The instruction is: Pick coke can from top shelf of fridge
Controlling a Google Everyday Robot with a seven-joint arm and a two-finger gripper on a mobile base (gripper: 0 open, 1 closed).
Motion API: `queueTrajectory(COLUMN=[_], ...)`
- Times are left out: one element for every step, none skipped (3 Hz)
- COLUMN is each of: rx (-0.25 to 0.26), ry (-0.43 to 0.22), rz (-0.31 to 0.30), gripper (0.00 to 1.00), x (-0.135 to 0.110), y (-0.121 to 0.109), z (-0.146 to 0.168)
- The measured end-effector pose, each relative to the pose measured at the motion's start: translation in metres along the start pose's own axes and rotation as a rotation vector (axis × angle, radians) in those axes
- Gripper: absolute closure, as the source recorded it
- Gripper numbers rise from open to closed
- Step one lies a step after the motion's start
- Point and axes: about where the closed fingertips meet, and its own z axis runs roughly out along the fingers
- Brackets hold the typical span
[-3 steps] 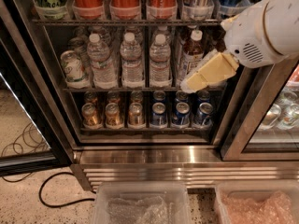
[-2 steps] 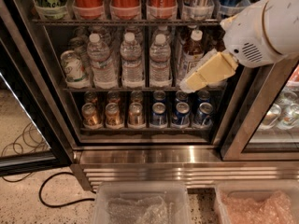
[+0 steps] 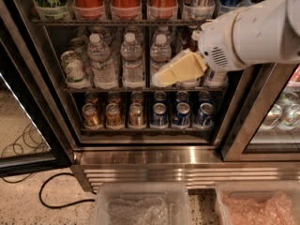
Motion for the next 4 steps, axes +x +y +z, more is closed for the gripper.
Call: queueTrajectory(rx=[0.010, 0.027, 0.046, 0.040], ry=[-0.102, -0.198, -0.270, -0.370], rz=[0.078, 0.130, 0.141, 0.130], gripper=[0.00, 0.00, 0.00, 0.00], x=[-0.019, -0.042, -0.061, -0.097], y=[0.006, 0.006, 0.002, 0.003], z=[0.022, 0.035, 0.038, 0.045])
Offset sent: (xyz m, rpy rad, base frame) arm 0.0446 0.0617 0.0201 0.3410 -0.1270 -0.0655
